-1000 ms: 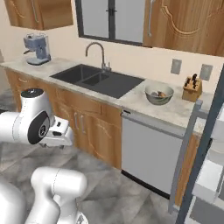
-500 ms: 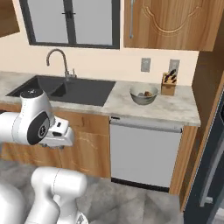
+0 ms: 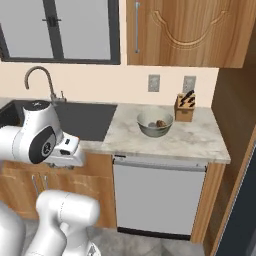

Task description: Take the eggplant, chicken drumstick, and garlic from the freezer and place them in the bowl on the counter.

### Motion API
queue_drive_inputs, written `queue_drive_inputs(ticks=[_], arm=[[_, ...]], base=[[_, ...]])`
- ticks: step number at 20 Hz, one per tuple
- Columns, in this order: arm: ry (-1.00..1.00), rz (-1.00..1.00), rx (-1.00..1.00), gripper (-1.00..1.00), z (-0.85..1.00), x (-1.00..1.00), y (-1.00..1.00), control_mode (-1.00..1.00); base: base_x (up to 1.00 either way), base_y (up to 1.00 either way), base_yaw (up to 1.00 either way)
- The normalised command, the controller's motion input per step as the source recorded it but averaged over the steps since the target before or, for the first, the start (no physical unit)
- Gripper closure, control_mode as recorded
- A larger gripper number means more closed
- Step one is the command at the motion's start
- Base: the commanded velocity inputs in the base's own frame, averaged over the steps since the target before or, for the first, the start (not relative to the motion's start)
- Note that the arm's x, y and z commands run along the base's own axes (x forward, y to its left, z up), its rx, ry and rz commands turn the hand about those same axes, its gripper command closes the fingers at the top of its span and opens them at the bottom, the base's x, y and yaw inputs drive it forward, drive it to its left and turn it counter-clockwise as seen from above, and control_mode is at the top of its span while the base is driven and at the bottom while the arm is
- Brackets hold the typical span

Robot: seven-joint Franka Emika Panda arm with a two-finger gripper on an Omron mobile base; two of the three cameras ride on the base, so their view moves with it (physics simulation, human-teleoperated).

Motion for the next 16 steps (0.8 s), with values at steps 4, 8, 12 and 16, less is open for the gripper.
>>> queue_drive_inputs(ticks=[4, 8, 12, 16], arm=[[0.00, 0.00, 0.00, 1.00, 0.00, 0.00, 0.00, 1.00], [0.00, 0.00, 0.00, 1.00, 0.00, 0.00, 0.00, 1.00], [0.00, 0.00, 0.00, 1.00, 0.00, 0.00, 0.00, 1.00], [0.00, 0.00, 0.00, 1.00, 0.00, 0.00, 0.00, 1.00]], base=[[0.61, -0.64, 0.05], [0.62, -0.50, 0.04], [0.64, -0.12, 0.00], [0.57, -0.16, 0.00]])
